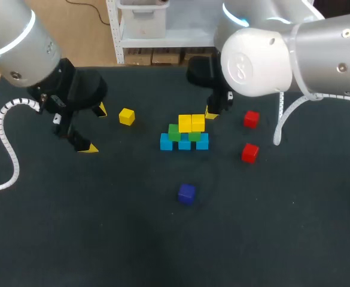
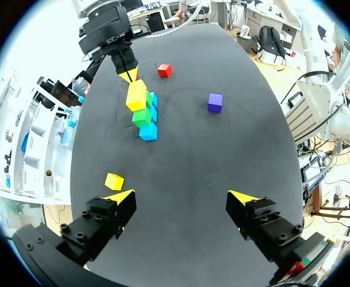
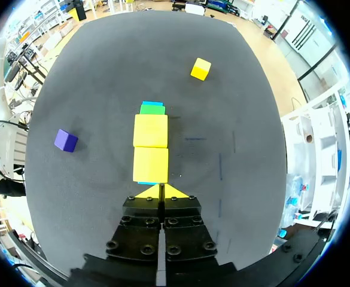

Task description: Place the blue cubes, place green cubes on the blue cubes, place the yellow cubes on the green cubes, then place the red cubes on the yellow cubes, and place purple cube on the red cubes.

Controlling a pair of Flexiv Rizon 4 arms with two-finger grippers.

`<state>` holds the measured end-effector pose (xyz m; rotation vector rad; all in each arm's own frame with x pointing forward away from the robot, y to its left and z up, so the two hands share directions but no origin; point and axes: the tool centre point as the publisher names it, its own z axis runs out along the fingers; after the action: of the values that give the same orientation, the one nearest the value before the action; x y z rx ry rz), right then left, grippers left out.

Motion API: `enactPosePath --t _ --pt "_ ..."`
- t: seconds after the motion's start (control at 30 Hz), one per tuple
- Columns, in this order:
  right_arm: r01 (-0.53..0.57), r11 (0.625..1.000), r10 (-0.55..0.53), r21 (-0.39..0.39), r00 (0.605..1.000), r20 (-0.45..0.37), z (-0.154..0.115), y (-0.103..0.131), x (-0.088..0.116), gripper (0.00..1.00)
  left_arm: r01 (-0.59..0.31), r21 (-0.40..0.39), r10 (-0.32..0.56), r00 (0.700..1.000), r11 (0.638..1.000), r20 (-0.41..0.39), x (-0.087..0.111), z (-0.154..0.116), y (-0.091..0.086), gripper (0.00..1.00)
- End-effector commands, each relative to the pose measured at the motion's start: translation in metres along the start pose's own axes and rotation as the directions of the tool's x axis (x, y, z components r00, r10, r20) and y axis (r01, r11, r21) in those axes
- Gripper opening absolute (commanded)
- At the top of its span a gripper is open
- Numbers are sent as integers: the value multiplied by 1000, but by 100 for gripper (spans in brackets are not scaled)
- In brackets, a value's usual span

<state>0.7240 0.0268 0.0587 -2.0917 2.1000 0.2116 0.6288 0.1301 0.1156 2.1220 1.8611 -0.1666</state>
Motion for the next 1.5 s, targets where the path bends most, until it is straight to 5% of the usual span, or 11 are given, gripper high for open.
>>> enactPosePath --t 0.03,1.13,1.5 --pt "1 1000 -1 -4 1000 0 0 -1 0 0 -3 0 3 1000 1000 3 1 0 0 100" --pt "6 1000 -6 -8 1000 -1 1 -4 -2 0 -3 0 3 1000 1000 3 1 0 0 100" --pt "-14 1000 14 -2 999 -38 -13 -2 13 0 -3 0 3 1000 1000 3 1 0 0 100"
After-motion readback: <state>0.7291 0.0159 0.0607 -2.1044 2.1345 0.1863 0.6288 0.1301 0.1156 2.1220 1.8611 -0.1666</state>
